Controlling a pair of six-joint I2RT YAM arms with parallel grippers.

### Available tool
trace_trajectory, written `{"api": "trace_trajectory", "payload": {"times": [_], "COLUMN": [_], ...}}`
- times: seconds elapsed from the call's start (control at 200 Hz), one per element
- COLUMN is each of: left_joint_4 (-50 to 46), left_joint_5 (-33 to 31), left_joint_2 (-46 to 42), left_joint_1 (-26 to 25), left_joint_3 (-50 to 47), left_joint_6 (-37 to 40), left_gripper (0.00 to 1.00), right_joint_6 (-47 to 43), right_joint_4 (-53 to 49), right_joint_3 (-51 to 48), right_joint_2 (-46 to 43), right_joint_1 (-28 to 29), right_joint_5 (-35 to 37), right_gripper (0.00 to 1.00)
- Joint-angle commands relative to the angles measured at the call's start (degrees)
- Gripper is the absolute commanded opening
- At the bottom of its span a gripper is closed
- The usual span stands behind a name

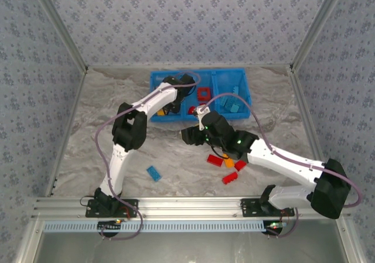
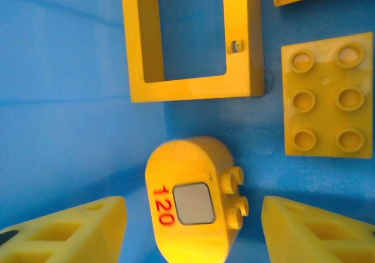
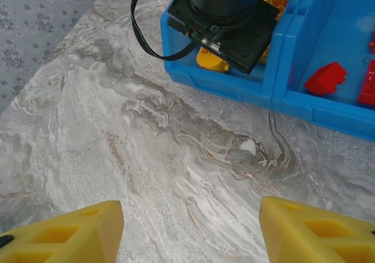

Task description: Sort the legos into containers by color

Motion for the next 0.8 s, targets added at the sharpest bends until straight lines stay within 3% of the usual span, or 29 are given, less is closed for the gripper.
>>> {"api": "trace_trajectory", "payload": {"times": [0.0, 0.175, 0.345, 0.525, 0.794], "left_joint_4": [-2.71, -3.13, -0.42, 3.77, -4.85], "left_joint_5": [-2.28, -3.18, -2.06, 8.22, 18.85], "left_joint_2": [-4.7, -11.34, -25.53, -47.47, -81.55], "left_joint_1": [-1.27, -2.0, -2.27, -2.19, -1.43], "left_joint_3": [1.46, 0.0, -9.6, -25.66, -45.48], "left_joint_6": [-0.7, -1.98, -4.96, -5.93, -9.71], "left_gripper": [0.68, 0.67, 0.63, 0.62, 0.65], "right_joint_6": [0.27, -0.14, -2.08, -5.17, -3.65], "right_joint_4": [-0.15, -0.86, -1.14, -1.79, -4.3], "right_joint_3": [-0.88, -2.34, -3.25, -0.45, 8.42], "right_joint_2": [-1.96, -2.73, -2.5, 5.19, 21.66], "right_joint_1": [0.16, 0.24, 2.57, 11.63, 23.63], "right_joint_5": [1.15, 1.11, 2.58, 4.83, 8.85], "right_gripper": [0.65, 0.64, 0.62, 0.64, 0.69]}}
